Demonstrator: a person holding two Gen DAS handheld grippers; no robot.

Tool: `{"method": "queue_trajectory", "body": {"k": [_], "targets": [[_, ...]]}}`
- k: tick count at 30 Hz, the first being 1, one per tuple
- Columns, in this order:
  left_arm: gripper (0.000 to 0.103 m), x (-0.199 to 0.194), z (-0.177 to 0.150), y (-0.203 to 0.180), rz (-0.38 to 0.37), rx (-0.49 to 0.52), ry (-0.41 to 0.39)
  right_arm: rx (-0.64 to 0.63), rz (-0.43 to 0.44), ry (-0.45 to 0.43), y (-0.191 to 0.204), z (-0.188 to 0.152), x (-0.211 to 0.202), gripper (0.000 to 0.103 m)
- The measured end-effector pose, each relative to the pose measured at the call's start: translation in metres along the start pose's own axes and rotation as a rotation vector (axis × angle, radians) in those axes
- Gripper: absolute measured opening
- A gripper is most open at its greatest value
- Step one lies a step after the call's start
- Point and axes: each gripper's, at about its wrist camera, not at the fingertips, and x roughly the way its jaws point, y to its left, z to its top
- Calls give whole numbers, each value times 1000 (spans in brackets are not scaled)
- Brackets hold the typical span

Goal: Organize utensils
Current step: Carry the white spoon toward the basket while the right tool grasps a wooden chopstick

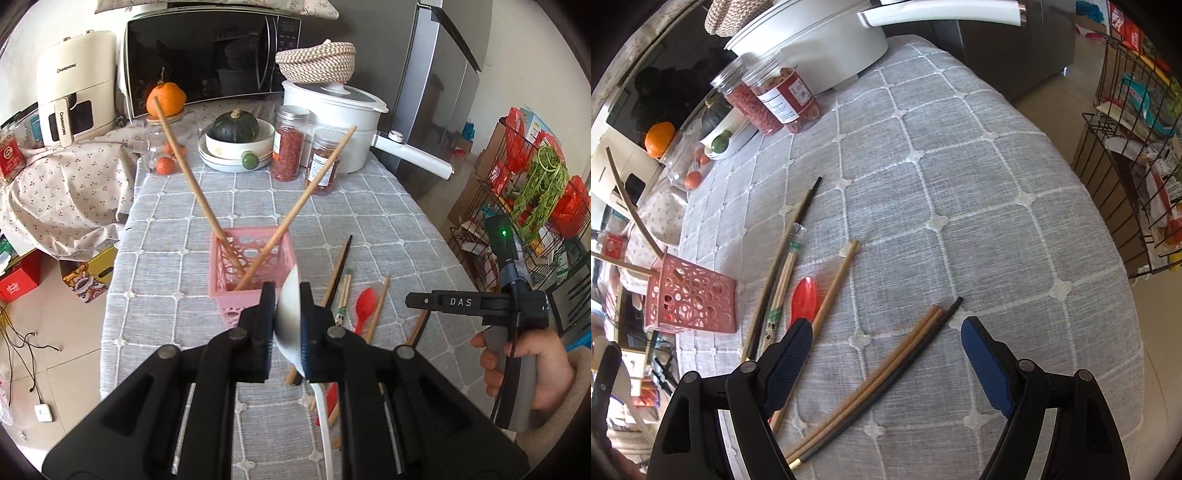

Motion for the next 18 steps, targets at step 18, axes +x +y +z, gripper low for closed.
{"method": "queue_trajectory", "body": {"k": [18], "targets": [[13, -3, -3, 17, 24, 32, -5, -177, -270, -26, 57, 10, 50, 72]]}}
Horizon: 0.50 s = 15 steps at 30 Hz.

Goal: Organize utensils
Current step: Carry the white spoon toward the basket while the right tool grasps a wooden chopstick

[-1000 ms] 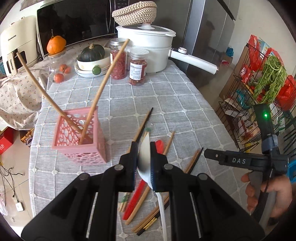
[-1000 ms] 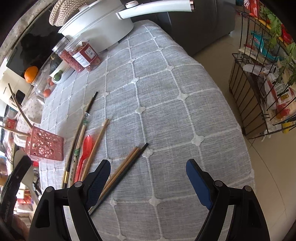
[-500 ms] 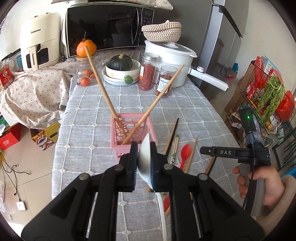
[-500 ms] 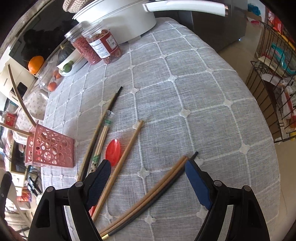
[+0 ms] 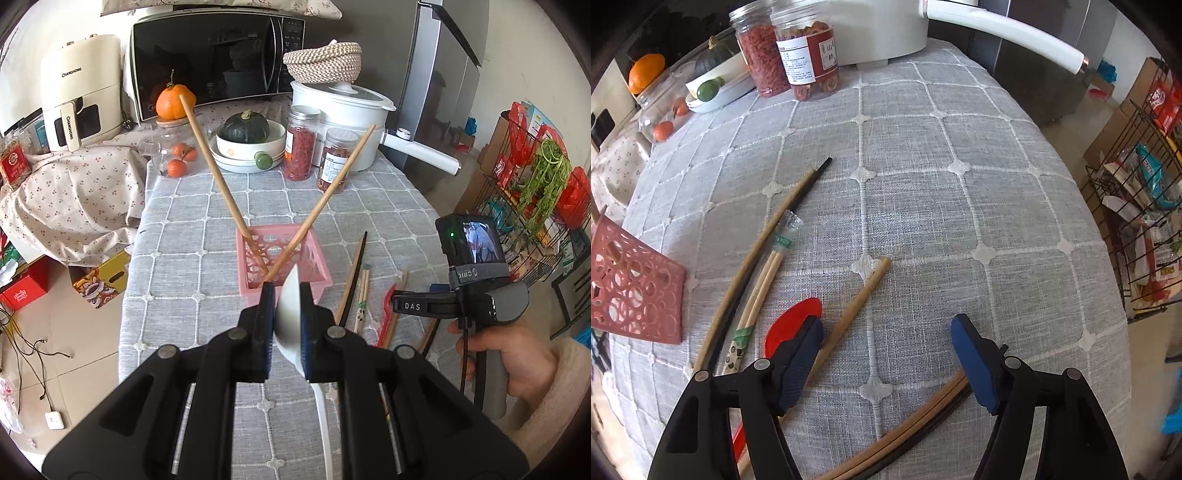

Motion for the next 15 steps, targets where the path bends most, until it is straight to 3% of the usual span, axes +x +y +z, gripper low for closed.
{"method": "queue_trajectory", "body": {"k": [3, 7, 8, 12, 15], "targets": [[13, 1, 0, 3, 4, -13, -2, -13, -10, 13, 8, -2, -3, 60], [13, -1, 1, 4, 17, -20, -20, -21, 7, 32, 11, -5, -9, 23], [13, -3, 1, 5, 20, -23, -27, -36, 17, 33, 12, -5, -9, 18], [13, -8, 5, 12, 36, -47, -69, -51, 48, 22, 6, -6, -10, 9], [13, -13, 9, 18, 55, -75, -122, -4, 133, 20, -4, -6, -12, 6]]}}
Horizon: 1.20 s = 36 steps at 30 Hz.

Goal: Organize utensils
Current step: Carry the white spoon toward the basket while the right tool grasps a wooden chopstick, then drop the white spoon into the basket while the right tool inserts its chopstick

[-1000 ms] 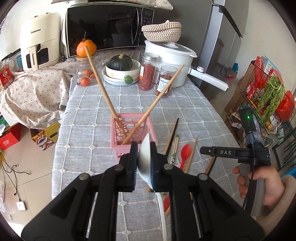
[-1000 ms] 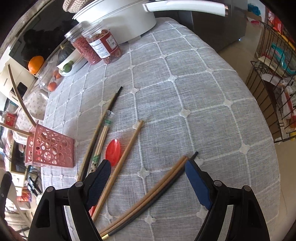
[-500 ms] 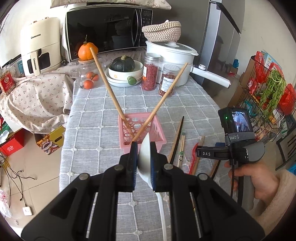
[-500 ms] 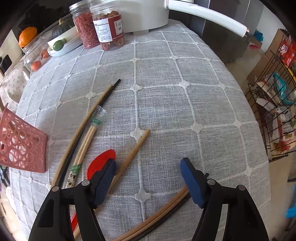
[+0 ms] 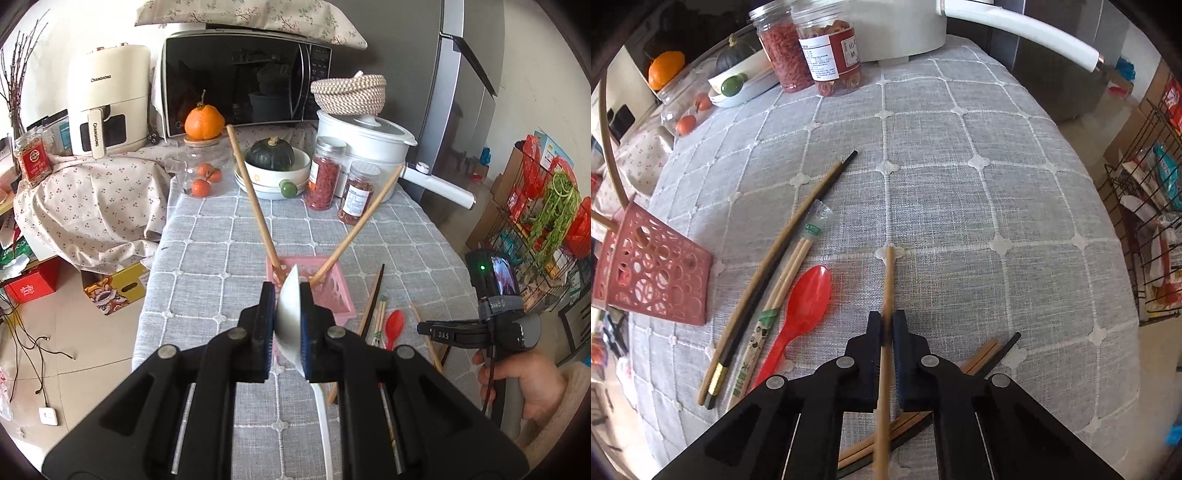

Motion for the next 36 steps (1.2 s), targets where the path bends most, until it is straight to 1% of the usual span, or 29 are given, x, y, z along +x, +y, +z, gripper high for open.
{"method": "queue_trajectory", "body": {"k": [2, 5, 7, 9, 12, 15, 20, 22, 25, 32, 36], "targets": [[13, -2, 3, 3, 13, -17, -39, 25, 60, -27, -4, 2, -10, 6], [13, -3, 9, 6, 34, -48, -105, 42, 118, -91, -8, 5, -34, 6], [13, -5, 14, 5, 53, -61, -168, 45, 158, -136, -11, 6, -52, 6], [13, -9, 19, 2, 78, -59, -253, 39, 196, -183, -13, 5, -70, 6], [13, -14, 26, -6, 138, -51, -377, 24, 239, -236, -10, 5, -92, 6], [13, -10, 33, -13, 194, -52, -450, 15, 275, -273, -11, 0, -109, 6], [13, 6, 37, -18, 252, -91, -496, -6, 302, -345, -10, -5, -133, 6], [13, 17, 36, -21, 273, -88, -500, -14, 308, -367, -12, -6, -140, 6], [13, 32, 33, -24, 299, -70, -496, -16, 316, -375, -14, -6, -144, 6], [13, 43, 30, -30, 296, -76, -493, -39, 334, -377, -10, -7, -147, 6], [15, 49, 30, -32, 296, -60, -457, -41, 336, -381, -10, -8, -149, 6]]}}
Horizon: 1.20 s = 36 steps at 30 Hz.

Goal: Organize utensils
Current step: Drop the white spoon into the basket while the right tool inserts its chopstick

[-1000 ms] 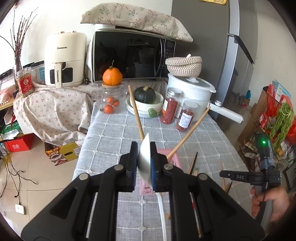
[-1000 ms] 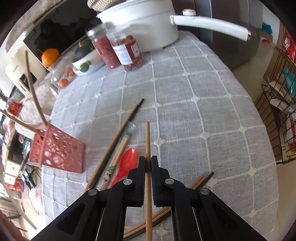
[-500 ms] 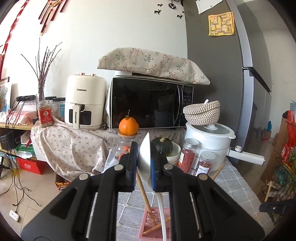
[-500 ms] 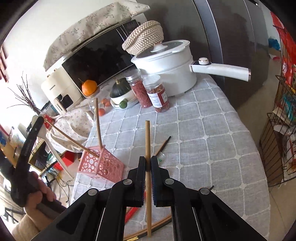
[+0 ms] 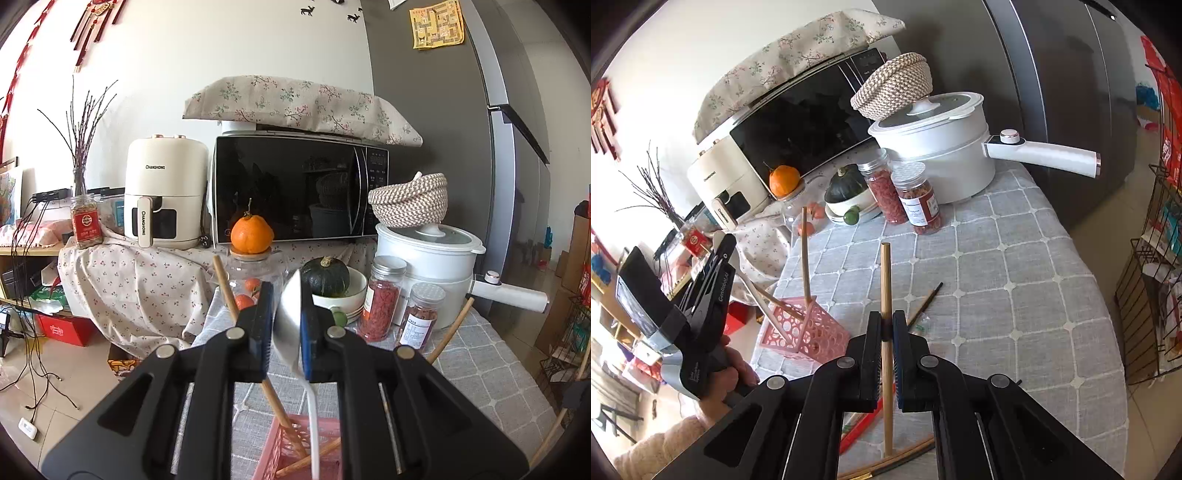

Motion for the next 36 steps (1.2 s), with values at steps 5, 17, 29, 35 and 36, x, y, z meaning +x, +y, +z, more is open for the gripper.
{"method": "queue_trajectory", "body": {"k": [5, 17, 29, 35, 36], "targets": [[31, 1, 2, 4, -20, 1, 108, 3, 5, -14, 2, 2, -5, 6], [71, -24, 18, 43, -109, -60, 469, 25, 87, -113, 27, 26, -33, 6], [85, -44, -17, 67, -94, -47, 636, 88, 184, -268, 55, 50, -45, 6], [85, -37, -36, 73, -88, -30, 667, 51, 152, -348, 76, 49, -26, 6], [85, -37, -38, 71, -93, -23, 669, 39, 141, -360, 78, 48, -24, 6]]}}
